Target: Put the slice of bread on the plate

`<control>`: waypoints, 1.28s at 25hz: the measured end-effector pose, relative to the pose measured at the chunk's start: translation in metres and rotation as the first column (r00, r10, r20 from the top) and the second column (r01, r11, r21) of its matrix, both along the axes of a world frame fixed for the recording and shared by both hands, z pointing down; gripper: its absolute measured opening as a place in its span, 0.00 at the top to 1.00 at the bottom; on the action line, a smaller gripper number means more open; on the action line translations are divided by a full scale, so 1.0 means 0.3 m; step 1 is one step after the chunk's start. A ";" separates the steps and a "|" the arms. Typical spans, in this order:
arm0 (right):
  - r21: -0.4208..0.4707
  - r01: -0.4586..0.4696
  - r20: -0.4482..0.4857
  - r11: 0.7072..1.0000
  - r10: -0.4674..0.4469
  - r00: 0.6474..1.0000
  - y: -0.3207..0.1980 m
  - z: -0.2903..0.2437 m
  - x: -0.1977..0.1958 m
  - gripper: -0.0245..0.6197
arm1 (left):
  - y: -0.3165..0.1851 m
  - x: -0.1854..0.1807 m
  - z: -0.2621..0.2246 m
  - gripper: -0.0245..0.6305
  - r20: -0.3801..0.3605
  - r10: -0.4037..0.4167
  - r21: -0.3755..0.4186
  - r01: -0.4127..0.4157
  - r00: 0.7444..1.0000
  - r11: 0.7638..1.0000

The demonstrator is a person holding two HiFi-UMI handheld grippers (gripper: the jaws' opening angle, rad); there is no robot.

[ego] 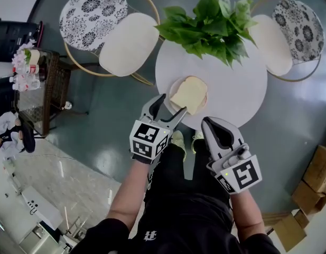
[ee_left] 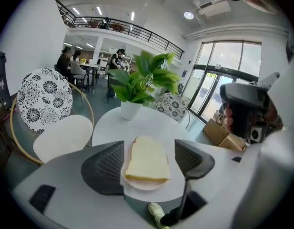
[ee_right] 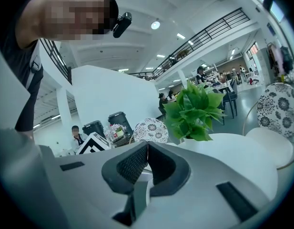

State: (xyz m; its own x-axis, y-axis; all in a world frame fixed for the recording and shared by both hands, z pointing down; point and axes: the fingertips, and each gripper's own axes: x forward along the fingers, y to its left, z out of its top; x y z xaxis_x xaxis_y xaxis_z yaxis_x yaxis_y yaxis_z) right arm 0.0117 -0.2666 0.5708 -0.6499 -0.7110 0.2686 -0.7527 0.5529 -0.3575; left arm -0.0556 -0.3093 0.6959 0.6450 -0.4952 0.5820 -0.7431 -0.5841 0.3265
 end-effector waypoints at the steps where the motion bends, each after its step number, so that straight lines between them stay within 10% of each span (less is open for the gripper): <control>1: -0.003 -0.006 -0.011 1.000 0.006 1.000 0.002 -0.019 0.004 0.96 | 0.008 0.013 -0.046 0.45 -0.019 0.005 0.011 -0.005 1.000 1.000; 9: 0.030 -0.037 -0.051 0.999 0.038 0.998 0.012 -0.259 0.017 0.96 | 0.096 0.098 -0.472 0.47 -0.118 0.089 0.126 -0.074 0.989 0.989; 23: 0.176 -0.027 -0.055 0.984 0.037 0.998 0.086 -0.676 0.005 0.96 | 0.210 0.067 -1.089 0.95 -0.201 0.064 0.371 0.016 0.977 0.928; 32: 0.236 -0.004 -0.019 0.972 0.009 1.000 0.101 -0.834 -0.018 0.96 | 0.243 0.080 -1.282 0.95 -0.213 0.055 0.471 0.053 0.975 0.880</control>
State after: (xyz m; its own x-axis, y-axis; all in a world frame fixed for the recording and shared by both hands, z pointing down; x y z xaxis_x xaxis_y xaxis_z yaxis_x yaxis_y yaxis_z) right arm 0.0063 -0.2364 0.3206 -0.6412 -0.7600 0.1059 -0.7622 0.6148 -0.2027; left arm -0.0315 -0.2364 0.3112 0.7272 -0.6745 0.1269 -0.6861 -0.7091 0.1626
